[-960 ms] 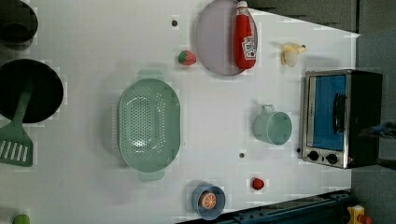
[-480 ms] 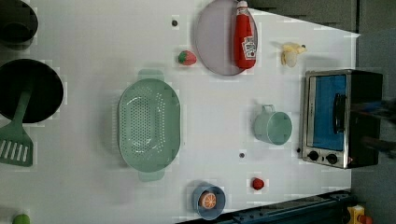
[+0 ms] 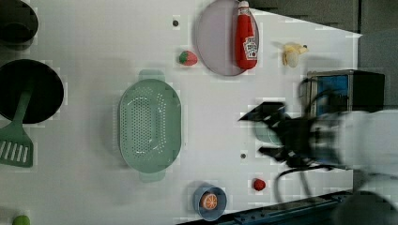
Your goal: Drag strainer left to right.
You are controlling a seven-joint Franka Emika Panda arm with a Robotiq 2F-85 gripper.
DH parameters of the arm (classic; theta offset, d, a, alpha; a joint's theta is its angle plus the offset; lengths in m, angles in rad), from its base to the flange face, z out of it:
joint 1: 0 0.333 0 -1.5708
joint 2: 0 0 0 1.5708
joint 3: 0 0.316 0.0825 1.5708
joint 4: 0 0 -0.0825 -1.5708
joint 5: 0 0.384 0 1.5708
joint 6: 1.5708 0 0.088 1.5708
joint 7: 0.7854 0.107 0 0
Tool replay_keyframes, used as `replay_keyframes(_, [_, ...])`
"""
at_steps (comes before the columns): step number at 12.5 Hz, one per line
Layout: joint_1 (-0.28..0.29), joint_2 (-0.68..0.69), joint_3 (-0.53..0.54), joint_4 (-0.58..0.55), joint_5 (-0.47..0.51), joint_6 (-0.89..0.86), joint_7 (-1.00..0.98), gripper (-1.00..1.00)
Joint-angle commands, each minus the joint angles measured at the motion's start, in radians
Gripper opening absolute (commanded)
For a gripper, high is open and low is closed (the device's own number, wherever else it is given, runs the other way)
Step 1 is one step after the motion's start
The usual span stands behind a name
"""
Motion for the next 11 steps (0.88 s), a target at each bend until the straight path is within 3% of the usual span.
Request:
replay_keyframes(1, [-0.017,0.067,0.092,0.042,-0.022,0.096,0.333,1.00])
replay_keyframes(6, [-0.002,0.261,0.116,-0.001,-0.048,0.274,0.543,1.00])
replay_keyframes(11, [0.017,0.448,0.095,-0.057,-0.048,0.543,0.566,1.00])
